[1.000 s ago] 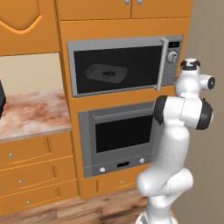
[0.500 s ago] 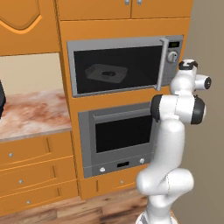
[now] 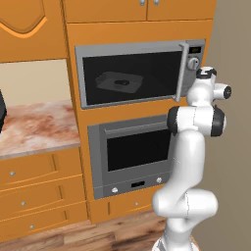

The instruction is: Place the tupperware containing the shrimp and bell pepper meal in the microwave. Close the microwave door and press the start button to reheat the meal.

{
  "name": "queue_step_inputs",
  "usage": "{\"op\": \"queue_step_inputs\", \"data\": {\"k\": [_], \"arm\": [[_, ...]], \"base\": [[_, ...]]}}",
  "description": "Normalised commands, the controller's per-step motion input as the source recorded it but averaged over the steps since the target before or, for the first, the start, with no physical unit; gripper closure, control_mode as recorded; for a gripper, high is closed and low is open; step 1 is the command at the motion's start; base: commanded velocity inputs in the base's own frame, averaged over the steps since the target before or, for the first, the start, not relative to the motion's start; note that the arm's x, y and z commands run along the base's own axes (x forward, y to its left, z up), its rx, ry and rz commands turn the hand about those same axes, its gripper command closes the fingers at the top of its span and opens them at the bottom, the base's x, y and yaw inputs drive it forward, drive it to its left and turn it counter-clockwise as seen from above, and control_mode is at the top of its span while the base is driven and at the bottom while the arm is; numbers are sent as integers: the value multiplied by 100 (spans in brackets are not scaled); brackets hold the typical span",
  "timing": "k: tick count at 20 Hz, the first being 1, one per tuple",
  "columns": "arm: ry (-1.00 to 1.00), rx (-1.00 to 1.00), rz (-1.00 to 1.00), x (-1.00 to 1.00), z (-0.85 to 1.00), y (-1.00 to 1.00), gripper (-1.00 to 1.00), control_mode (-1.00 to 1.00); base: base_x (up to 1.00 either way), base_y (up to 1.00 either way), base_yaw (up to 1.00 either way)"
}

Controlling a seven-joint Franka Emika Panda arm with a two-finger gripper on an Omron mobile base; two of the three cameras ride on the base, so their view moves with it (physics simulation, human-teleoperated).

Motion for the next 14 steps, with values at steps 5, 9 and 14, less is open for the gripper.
{"op": "queue_step_inputs", "data": {"k": [5,9,14], "arm": [[0,0,1,40,-12,-6,100,-100],[0,0,1,36,-9,-3,100,-100],[0,-1,0,50,-8,0,100,-100]], "base": [[0,0,0],[0,0,0],[0,0,0]]}}
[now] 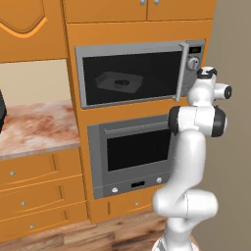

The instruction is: Place the tupperware containing the shrimp and bell pepper meal in the microwave. Close the microwave door and press the start button to reheat the meal.

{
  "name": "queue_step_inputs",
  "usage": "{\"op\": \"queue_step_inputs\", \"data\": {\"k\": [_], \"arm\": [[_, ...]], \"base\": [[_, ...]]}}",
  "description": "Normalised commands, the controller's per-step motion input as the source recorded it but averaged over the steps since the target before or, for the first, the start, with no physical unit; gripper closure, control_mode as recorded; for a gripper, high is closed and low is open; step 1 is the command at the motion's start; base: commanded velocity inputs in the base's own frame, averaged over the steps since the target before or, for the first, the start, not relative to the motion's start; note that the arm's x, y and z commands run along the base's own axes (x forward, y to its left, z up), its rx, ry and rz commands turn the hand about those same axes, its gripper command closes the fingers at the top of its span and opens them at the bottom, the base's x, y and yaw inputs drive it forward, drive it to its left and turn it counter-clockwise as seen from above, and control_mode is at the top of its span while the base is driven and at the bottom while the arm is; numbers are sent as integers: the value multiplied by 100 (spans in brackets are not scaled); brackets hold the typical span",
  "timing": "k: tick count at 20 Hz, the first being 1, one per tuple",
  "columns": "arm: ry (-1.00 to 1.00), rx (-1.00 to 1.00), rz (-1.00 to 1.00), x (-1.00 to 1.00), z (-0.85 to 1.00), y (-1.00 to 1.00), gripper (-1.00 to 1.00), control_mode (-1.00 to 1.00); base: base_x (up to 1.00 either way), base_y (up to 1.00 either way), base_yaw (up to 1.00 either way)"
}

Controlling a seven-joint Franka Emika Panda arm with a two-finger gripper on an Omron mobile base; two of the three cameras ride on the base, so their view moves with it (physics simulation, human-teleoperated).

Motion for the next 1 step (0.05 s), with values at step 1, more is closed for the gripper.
{"op": "queue_step_inputs", "data": {"k": [1], "arm": [[0,-4,-2,67,-9,0,100,-100]], "base": [[0,0,0]]}}
